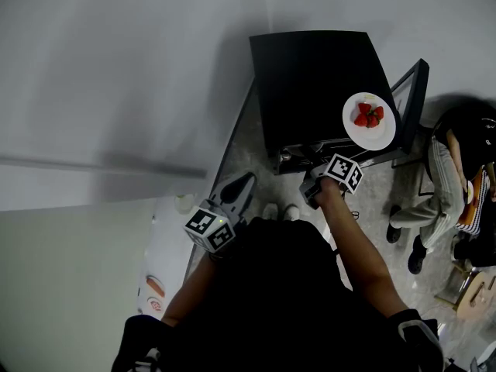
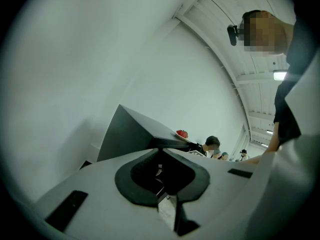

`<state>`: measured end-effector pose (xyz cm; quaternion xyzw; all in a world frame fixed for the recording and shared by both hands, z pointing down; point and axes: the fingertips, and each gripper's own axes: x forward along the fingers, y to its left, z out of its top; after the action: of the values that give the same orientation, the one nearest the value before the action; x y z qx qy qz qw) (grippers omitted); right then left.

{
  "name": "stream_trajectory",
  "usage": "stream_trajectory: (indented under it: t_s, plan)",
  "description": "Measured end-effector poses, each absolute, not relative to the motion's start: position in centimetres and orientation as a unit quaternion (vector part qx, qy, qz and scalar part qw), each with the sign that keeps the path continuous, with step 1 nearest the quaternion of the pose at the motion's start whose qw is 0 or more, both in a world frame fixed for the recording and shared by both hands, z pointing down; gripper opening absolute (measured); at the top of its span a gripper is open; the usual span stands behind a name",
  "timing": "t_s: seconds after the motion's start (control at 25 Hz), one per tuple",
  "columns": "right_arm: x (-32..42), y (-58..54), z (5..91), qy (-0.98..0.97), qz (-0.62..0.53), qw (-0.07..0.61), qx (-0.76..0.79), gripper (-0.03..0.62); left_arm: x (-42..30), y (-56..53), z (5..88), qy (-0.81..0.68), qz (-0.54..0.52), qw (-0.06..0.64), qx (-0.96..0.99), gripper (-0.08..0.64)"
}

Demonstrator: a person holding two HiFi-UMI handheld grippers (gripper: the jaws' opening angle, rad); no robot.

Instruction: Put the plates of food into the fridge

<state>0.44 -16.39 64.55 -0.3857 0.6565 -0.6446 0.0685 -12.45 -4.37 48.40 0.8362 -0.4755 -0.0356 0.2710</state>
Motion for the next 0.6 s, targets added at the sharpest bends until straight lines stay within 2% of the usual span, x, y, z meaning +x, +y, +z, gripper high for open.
stream_trajectory:
  t_s: [0.36, 0.6]
  plan:
    - [0.2, -15.5, 64.9, 0.725, -0.554, -0.036, -0.408, 0.245, -12.6, -4.2, 48.9, -0.475, -0.038, 0.276, 0.835, 0.025]
    - [0.5, -14.7, 65.3, 0.726, -0.552, -0.043, -0.407, 0.247, -12.6, -4.1, 49.1, -0.473, -0.037, 0.277, 0.836, 0.025]
